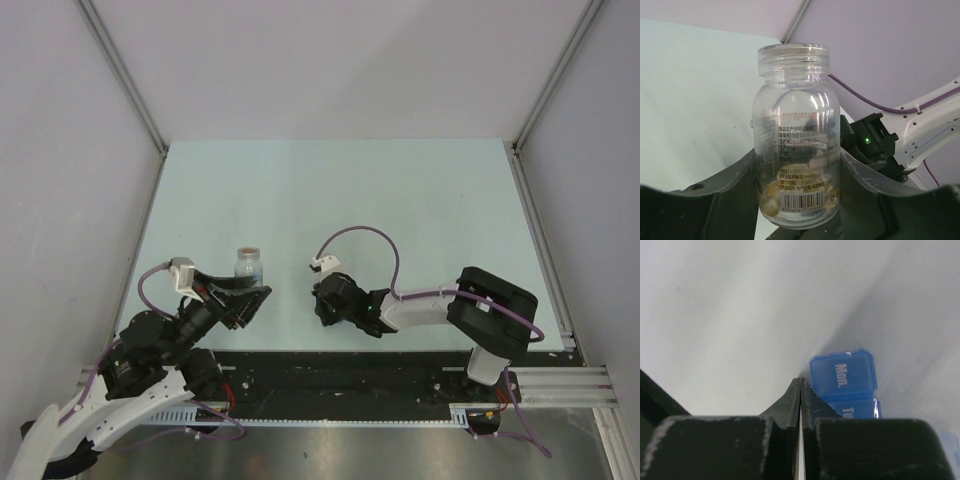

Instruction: Sort the pills into containers

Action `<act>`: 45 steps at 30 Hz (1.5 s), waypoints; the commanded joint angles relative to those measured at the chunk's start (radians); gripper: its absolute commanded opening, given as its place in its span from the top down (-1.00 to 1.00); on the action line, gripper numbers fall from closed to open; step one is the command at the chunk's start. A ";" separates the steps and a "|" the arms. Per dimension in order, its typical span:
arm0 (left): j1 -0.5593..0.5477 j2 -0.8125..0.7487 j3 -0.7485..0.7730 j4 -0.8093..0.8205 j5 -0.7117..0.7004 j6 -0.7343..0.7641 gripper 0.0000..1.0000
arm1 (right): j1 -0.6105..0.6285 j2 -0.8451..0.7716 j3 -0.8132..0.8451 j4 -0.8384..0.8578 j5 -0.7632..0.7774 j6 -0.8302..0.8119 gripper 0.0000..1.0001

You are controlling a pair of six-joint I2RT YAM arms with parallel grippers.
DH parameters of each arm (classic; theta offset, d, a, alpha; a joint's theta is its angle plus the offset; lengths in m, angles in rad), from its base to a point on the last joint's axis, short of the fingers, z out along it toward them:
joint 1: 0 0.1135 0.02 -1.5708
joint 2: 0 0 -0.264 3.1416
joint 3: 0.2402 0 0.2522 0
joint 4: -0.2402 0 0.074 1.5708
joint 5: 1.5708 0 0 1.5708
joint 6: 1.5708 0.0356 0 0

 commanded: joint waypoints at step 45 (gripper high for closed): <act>-0.004 0.094 0.049 -0.004 0.189 0.042 0.99 | -0.452 -0.547 0.091 -0.036 -0.246 0.036 0.11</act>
